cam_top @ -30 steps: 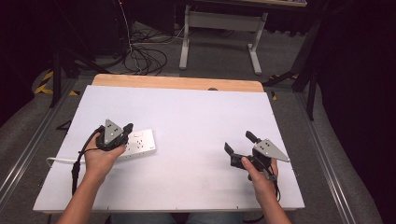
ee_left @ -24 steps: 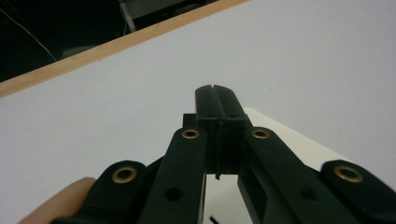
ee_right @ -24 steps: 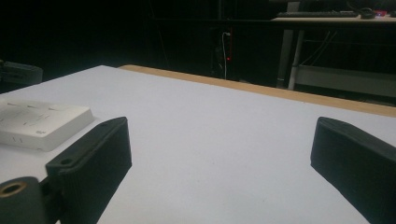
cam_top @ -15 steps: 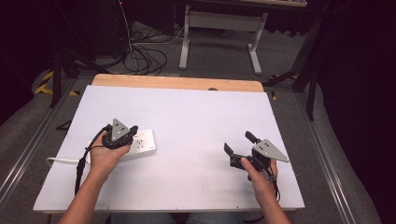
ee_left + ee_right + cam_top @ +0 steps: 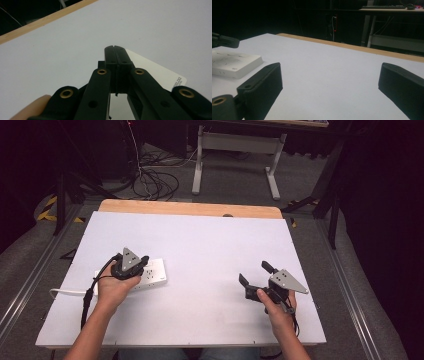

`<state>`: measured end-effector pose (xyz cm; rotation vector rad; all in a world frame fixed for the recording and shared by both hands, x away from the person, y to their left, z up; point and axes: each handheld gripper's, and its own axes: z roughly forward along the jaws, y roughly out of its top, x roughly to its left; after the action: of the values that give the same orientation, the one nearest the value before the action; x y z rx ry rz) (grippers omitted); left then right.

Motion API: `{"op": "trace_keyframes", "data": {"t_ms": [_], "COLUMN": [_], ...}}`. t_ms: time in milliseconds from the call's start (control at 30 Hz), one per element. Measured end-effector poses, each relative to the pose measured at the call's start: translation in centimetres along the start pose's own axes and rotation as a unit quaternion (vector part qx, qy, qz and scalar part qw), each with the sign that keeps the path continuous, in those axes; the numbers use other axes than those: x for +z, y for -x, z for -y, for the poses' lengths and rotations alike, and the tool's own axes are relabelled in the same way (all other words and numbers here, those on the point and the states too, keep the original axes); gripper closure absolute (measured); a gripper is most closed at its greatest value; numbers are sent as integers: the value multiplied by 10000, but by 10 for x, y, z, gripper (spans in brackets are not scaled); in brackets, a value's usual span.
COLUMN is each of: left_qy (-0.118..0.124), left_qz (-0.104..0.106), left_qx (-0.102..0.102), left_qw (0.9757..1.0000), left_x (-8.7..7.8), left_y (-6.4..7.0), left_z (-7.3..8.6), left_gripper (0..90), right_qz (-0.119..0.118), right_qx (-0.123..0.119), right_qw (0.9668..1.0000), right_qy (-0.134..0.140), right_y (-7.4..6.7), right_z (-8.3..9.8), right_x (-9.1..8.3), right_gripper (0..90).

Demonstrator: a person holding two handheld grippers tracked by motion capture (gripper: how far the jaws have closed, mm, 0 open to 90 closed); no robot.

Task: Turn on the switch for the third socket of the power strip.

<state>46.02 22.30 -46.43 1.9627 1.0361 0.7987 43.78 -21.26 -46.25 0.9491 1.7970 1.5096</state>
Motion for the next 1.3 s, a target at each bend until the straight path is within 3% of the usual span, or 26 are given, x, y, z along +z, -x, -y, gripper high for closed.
{"op": "trace_keyframes", "data": {"t_ms": [500, 900, 1067, 1300], "left_qy": [-144, -446, -543, -526], "left_qz": [68, -104, -71, -61], "left_qx": [90, 180, 190, 282], "left_qw": [9998, 9988, 9983, 9982], "left_x": [3, 8, 8, 8], "left_y": [2, 1, -1, -5], "left_z": [1, 5, 6, -1], "left_gripper": [899, 898, 898, 899], "right_qz": [-2, -12, -2, 23], "right_qx": [-15, -4, -19, -9], "right_qw": [10000, 10000, 10000, 10000], "right_qy": [0, -1, -16, -19], "right_y": [0, -1, 0, 0], "right_z": [0, 0, 0, 0], "right_x": [0, 0, -1, -2], "right_gripper": [60, 61, 62, 62]}}
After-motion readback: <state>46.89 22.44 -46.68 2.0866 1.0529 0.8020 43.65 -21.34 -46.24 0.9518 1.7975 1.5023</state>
